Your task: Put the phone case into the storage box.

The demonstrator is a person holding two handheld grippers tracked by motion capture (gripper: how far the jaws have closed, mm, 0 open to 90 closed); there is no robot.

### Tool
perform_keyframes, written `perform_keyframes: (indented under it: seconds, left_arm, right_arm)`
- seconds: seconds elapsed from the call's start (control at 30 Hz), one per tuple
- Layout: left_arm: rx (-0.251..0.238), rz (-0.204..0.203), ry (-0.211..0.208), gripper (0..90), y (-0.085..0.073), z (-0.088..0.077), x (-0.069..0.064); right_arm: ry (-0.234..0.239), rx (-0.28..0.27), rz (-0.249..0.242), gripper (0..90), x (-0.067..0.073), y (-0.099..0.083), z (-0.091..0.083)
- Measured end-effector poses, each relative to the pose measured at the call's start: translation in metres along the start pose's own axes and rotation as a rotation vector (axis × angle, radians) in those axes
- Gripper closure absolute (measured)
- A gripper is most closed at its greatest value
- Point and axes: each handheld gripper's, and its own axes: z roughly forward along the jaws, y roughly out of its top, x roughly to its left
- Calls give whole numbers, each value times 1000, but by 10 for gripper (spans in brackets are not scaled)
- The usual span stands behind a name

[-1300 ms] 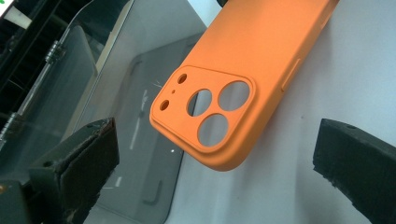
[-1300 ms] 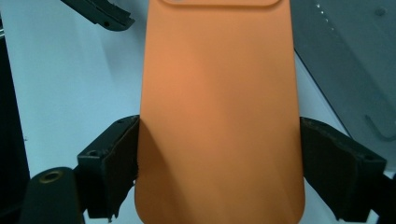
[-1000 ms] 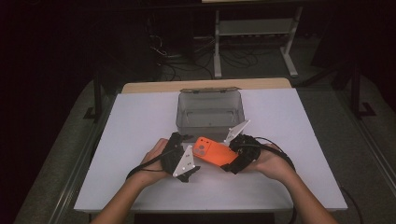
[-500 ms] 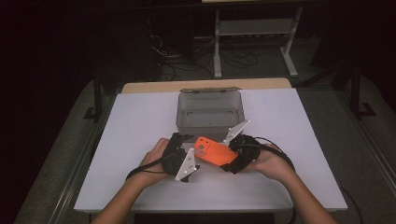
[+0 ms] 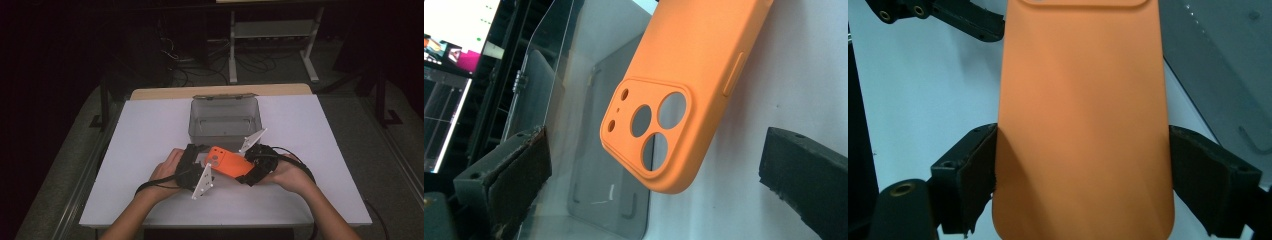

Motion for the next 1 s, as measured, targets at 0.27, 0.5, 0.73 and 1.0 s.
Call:
perform_keyframes:
  seconds: [0.27,0.5,0.73,1.0]
  left_arm:
    - [13,54,17,0,4,3,-6]
    - [27,112,42,1,9,4,-12]
    - [33,136,62,1,12,5,-15]
    - [48,174,82,1,14,7,-20]
  right_arm:
    - [1,-3,3,159,0,1,0]
    - [3,-3,1,159,0,3,2]
    - [1,2,1,158,2,6,3]
    - [7,7,-4,159,4,13,4]
